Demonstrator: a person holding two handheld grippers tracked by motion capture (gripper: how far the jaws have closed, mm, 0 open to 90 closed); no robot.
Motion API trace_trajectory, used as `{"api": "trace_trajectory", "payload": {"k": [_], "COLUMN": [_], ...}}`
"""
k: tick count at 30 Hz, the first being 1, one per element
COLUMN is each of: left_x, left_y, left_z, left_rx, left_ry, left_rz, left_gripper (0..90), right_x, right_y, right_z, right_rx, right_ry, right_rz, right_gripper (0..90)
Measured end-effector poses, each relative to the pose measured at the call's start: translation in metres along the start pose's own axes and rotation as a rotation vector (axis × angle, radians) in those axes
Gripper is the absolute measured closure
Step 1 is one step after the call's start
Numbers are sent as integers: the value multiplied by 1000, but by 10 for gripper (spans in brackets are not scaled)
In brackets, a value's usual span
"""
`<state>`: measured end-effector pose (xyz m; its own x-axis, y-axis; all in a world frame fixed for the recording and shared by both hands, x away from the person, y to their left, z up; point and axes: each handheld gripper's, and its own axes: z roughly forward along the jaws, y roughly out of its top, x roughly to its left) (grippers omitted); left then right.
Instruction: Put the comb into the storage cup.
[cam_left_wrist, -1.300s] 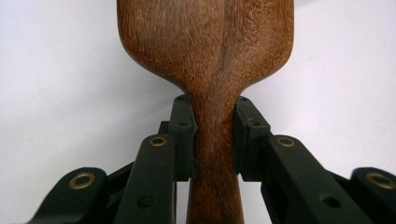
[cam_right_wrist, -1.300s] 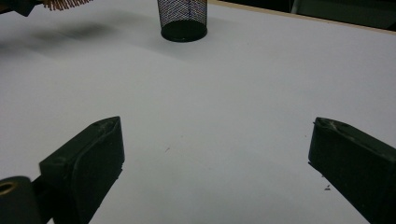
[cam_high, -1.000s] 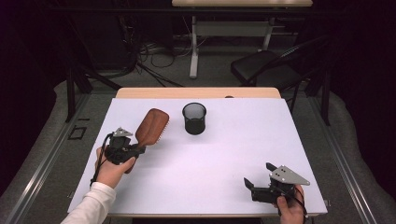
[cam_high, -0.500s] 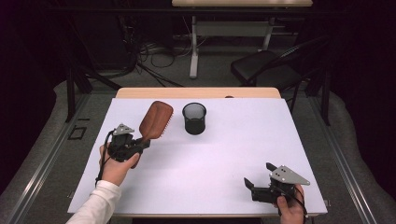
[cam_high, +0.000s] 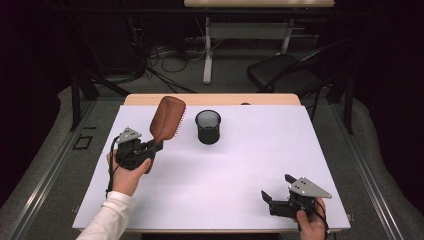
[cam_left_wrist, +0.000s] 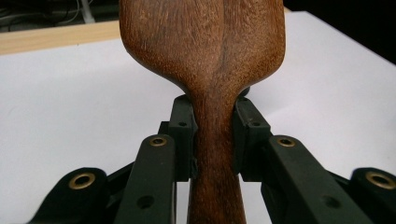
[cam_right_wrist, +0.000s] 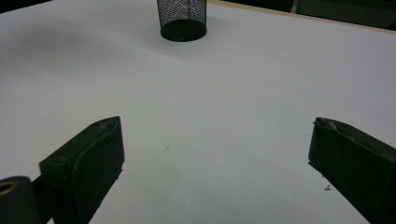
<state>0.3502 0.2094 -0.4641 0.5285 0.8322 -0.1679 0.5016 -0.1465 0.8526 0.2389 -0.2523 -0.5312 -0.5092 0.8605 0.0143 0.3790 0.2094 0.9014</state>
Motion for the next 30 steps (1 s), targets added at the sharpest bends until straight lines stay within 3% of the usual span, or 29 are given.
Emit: {"api": "trace_trajectory", "payload": {"k": [6, 14, 30], "left_x": [-5, -16, -31], "left_y": [7, 16, 33], "left_z": [0, 6, 33], "left_rx": [-61, -109, -131], "left_ry": [-17, -36, -107], "left_rz": [-1, 31, 56], "left_gripper": [727, 727, 727], "right_x": [0, 0, 2], "right_y": [0, 0, -2], "right_z": [1, 1, 6], "right_rx": [-4, -1, 12], "right_ry": [-1, -2, -16], "right_rz": [2, -4, 4], "right_gripper": [33, 32, 32]}}
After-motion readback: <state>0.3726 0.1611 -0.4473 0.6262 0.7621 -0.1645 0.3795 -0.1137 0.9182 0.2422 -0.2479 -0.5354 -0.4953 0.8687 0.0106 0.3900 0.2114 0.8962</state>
